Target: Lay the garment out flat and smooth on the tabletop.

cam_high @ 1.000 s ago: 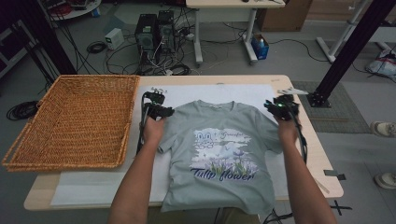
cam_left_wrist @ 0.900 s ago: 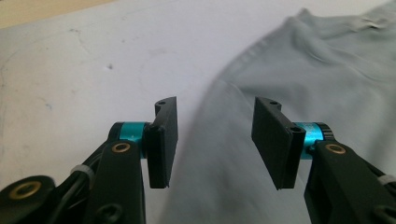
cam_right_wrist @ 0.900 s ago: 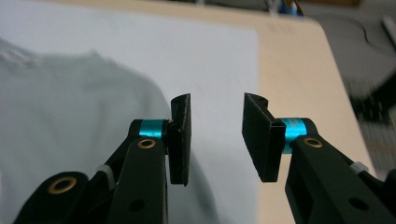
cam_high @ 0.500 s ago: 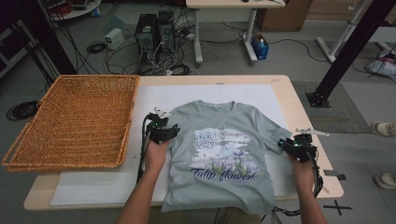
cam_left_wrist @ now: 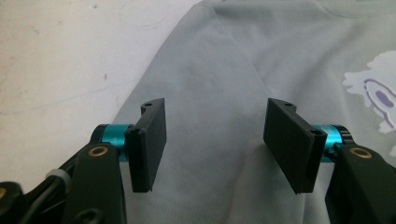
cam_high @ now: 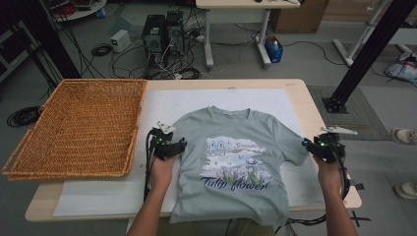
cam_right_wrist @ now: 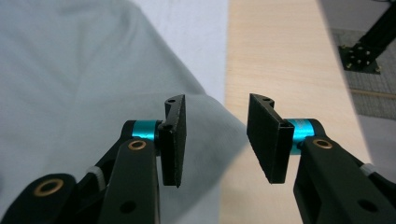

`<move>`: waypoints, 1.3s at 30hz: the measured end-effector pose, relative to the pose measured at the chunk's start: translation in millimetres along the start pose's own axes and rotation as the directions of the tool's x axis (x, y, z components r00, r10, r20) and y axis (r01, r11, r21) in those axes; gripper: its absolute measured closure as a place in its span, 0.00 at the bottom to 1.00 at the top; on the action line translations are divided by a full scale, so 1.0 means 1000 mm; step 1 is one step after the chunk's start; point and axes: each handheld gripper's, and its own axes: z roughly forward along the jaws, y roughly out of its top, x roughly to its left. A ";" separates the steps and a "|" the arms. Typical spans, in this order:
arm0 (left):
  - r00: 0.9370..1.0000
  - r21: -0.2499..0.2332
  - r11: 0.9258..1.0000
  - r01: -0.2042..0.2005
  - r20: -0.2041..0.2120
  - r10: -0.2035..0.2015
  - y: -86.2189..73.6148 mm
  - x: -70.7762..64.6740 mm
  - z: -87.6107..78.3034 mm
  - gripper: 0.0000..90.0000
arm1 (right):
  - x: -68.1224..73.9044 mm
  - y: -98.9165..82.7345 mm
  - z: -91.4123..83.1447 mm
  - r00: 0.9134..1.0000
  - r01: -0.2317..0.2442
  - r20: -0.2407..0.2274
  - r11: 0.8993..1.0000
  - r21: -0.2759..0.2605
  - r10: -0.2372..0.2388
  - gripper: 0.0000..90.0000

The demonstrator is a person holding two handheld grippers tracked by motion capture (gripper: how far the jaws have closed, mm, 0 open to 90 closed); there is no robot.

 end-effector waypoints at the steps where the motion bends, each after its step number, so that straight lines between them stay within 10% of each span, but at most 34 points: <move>1: 1.000 0.003 1.000 0.006 0.000 -0.006 -0.001 0.001 -0.001 0.44 | 0.002 0.002 0.011 0.999 0.037 0.006 0.998 0.041 -0.037 0.65; 4: 1.000 -0.004 1.000 0.020 -0.001 -0.020 -0.003 0.003 -0.003 0.44 | 0.000 0.004 0.020 0.997 0.069 -0.043 0.996 0.058 -0.067 0.97; 7: 1.000 -0.013 1.000 0.016 -0.003 -0.016 -0.001 0.005 -0.004 0.44 | -0.003 0.006 0.016 0.994 0.089 0.049 0.991 0.099 -0.095 0.99; 13: 0.997 0.016 1.000 0.008 -0.073 -0.007 0.007 0.017 0.011 0.44 | 0.005 0.015 0.001 0.997 0.069 0.025 0.998 -0.015 -0.068 0.66; 18: 0.993 0.065 0.995 0.076 -0.099 -0.069 0.004 0.030 0.022 0.46 | 0.013 0.027 0.017 0.994 0.090 -0.059 0.996 0.022 -0.089 0.57; 22: 0.989 0.101 0.994 0.039 -0.146 -0.024 0.006 0.023 0.018 0.97 | 0.020 0.035 0.037 0.992 0.109 -0.072 0.994 0.033 -0.106 0.57; 27: 0.971 0.110 0.990 0.086 -0.230 -0.059 0.004 0.029 0.006 0.98 | 0.018 0.042 0.044 0.992 0.102 -0.082 0.995 0.024 -0.100 0.57; 29: 0.973 0.101 0.992 0.074 -0.226 -0.049 0.007 0.027 0.005 0.96 | 0.015 0.045 0.044 0.991 0.103 -0.087 0.995 0.016 -0.101 0.57; 33: 0.981 0.092 0.995 0.040 -0.191 -0.022 0.023 0.021 0.013 0.58 | 0.016 0.061 0.047 0.990 0.084 -0.113 0.996 -0.019 -0.085 0.57; 39: 0.998 0.114 0.993 -0.006 -0.056 0.013 0.064 0.026 0.045 0.50 | 0.039 0.089 0.069 0.975 0.139 -0.174 0.990 -0.003 -0.137 0.60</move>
